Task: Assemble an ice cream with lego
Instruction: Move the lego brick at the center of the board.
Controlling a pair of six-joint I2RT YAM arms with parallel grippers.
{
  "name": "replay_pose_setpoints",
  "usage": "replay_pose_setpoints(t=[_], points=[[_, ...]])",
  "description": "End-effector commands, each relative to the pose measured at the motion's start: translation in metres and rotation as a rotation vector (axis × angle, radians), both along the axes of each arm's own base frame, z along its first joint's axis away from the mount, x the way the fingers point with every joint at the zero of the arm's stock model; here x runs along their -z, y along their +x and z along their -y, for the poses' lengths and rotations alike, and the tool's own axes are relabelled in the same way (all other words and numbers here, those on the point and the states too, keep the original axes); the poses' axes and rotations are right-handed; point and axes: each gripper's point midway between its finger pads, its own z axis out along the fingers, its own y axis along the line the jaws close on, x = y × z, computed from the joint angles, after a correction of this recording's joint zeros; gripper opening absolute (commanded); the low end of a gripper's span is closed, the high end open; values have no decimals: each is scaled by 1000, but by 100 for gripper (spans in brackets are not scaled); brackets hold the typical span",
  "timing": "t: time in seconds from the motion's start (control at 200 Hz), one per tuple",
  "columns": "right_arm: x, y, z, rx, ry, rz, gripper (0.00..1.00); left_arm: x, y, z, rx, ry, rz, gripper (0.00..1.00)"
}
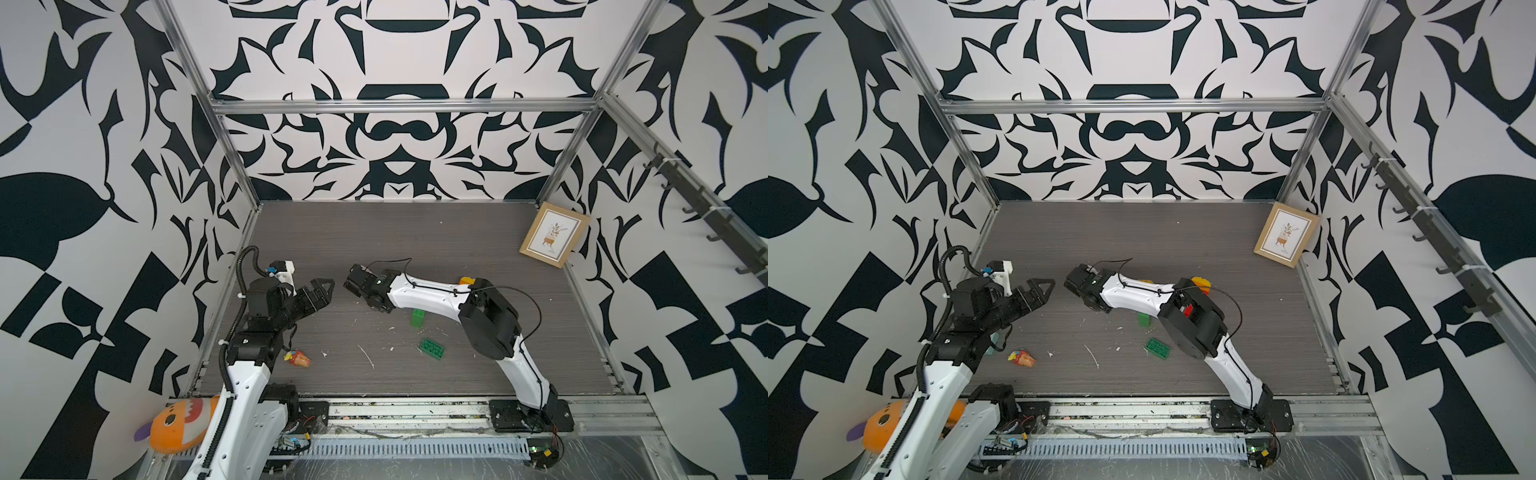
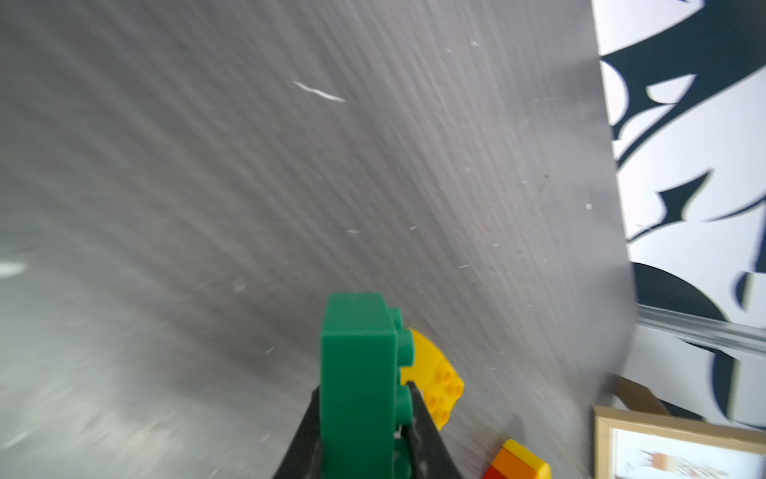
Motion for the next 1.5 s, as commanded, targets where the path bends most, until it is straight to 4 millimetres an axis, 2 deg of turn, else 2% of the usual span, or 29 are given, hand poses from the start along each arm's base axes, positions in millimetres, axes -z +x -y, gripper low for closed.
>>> replay_pose_setpoints(t=[0.0, 0.195, 0.39, 0.625, 0.785, 0.89, 1.05, 1.28, 1.495], points=[[-22, 16, 8, 30, -86, 110, 4, 3, -1, 1, -1, -24, -2, 99], [-10, 20, 0, 18, -102, 107, 4, 8, 0, 3, 8, -35, -8, 99], [6, 20, 3, 16, -148, 94, 7, 10, 2, 4, 7, -37, -9, 99], [14, 8, -3, 4, -122, 45, 25, 14, 5, 3, 5, -31, -18, 99], [11, -7, -12, -9, -75, 5, 41, 19, 6, 2, 0, -24, -29, 99], [10, -16, -15, -12, -40, -45, 47, 21, 7, 2, 1, -23, -33, 99], [-2, -27, -22, -26, 55, -90, 51, 19, 8, 2, 1, -16, -29, 99], [-13, -56, -56, -88, 340, -246, 53, 17, 7, -3, -14, 14, -23, 99], [-55, -51, -51, -123, 482, -241, 55, 12, 5, -7, -26, 43, -11, 99]])
